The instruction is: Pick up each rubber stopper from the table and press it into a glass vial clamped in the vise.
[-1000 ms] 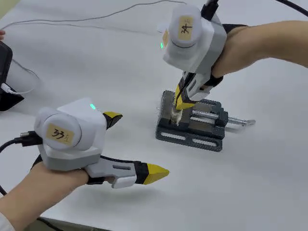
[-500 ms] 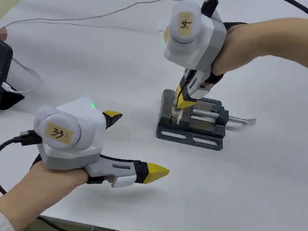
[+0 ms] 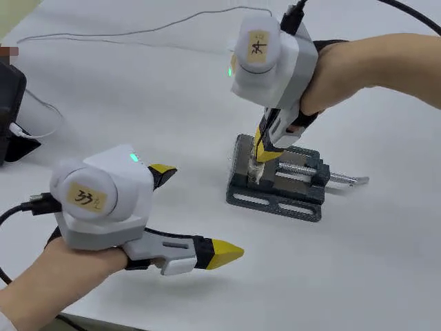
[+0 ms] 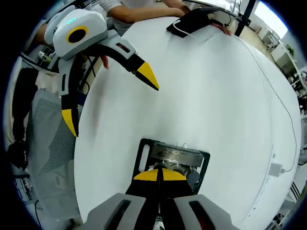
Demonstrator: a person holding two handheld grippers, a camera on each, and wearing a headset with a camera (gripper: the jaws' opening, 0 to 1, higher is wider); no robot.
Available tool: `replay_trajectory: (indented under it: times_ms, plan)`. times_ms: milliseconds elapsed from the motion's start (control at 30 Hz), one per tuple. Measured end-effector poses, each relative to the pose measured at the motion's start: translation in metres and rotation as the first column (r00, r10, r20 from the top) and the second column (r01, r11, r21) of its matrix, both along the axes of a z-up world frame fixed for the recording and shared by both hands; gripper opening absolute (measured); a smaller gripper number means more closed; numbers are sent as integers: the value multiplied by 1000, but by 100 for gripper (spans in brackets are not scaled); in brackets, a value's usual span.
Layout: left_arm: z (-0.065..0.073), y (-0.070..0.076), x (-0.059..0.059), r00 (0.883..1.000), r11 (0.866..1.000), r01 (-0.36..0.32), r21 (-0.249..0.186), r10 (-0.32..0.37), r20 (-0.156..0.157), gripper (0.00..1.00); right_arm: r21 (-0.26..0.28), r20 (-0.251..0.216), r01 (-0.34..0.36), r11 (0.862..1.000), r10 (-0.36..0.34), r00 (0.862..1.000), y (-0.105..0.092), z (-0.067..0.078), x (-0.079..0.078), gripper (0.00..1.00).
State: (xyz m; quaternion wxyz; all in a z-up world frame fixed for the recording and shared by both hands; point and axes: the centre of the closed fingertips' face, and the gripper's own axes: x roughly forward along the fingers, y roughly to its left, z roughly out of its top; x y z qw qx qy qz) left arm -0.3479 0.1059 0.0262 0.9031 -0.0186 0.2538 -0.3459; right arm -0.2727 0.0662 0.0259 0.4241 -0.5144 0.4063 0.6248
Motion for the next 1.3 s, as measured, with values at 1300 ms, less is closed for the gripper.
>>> replay_trajectory:
  times_ms: [1300]
  plan:
    - [29, 1, 18, 999, 999, 3, 33, -5, 54, 97, 261, 4, 168, 951, -175, 985, 0, 6, -1, 0]
